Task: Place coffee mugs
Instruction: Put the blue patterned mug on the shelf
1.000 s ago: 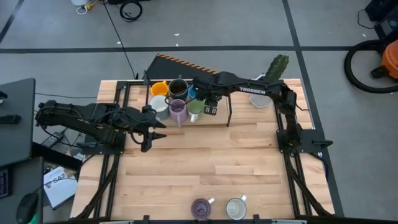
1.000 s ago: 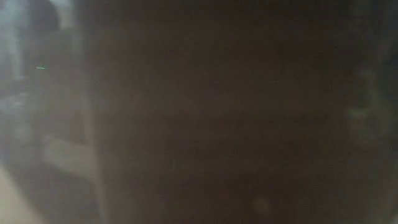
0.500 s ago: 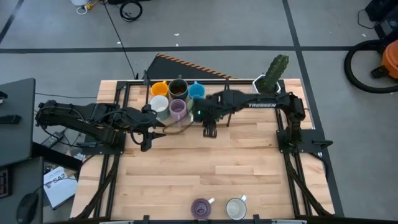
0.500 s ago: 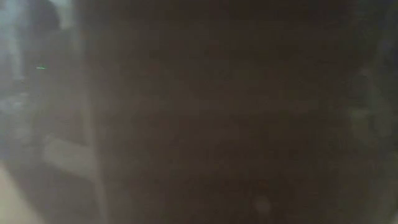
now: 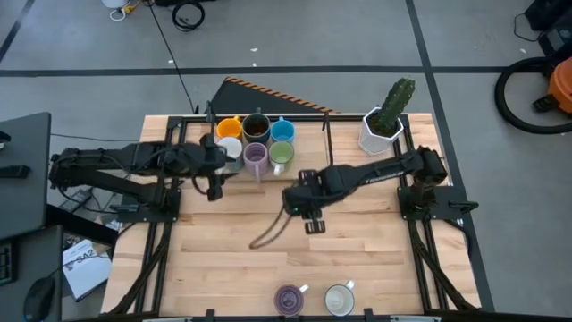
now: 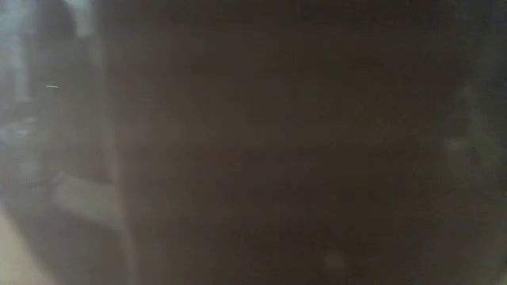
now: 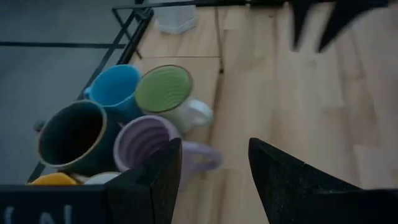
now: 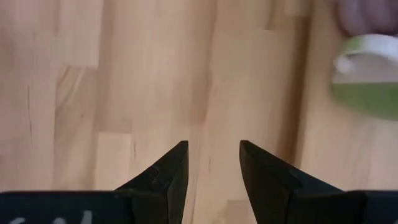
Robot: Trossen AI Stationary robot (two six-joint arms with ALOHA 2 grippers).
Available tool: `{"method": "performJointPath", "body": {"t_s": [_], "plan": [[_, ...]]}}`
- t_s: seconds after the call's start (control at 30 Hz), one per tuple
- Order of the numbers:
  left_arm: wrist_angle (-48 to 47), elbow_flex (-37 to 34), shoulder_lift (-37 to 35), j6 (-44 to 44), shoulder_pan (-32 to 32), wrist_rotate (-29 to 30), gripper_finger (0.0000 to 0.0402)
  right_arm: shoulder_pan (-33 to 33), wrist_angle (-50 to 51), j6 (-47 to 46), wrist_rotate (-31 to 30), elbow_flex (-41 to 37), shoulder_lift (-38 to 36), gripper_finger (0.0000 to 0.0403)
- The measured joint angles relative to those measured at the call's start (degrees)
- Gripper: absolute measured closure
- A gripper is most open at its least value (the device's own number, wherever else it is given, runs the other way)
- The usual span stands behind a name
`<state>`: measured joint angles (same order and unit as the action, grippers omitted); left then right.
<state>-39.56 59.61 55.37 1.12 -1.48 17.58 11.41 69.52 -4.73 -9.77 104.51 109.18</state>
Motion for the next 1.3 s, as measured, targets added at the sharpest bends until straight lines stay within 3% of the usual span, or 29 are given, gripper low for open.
{"method": "performJointPath", "body": {"t_s": [0.23, 0.37, 0.67, 0.8, 0.97, 1.3], "plan": [[0.87, 0.0, 0.02, -5.61, 10.99, -3.64, 0.021, -0.58, -7.17, 3.75, -4.42, -10.73, -5.55, 0.0254], [2.29, 0.0, 0.02, -5.87, 15.15, -3.63, 0.021, -2.19, -13.92, 6.67, -3.8, -15.45, -10.18, 0.0254], [7.37, 0.0, 0.07, -4.21, 16.5, -4.04, 0.021, -2.7, -21.1, 8.33, -0.86, -20.09, -15.08, 0.0255], [9.07, 0.0, 0.04, -1.63, 16.38, -9.75, 0.021, -1.63, -21.08, 7.57, -0.62, -20.09, -15.1, 0.0255], [10.93, 0.09, -0.63, 0.9, 16.34, -14.56, 0.021, 0.54, -21.46, 3.4, 1.73, -20.09, -14.79, 0.0255], [8.5, 0.07, -0.61, 5.61, 15.51, -14.9, 0.021, 10.25, -19.48, -15.99, 3.49, -20.09, -14.79, 0.0255]]}}
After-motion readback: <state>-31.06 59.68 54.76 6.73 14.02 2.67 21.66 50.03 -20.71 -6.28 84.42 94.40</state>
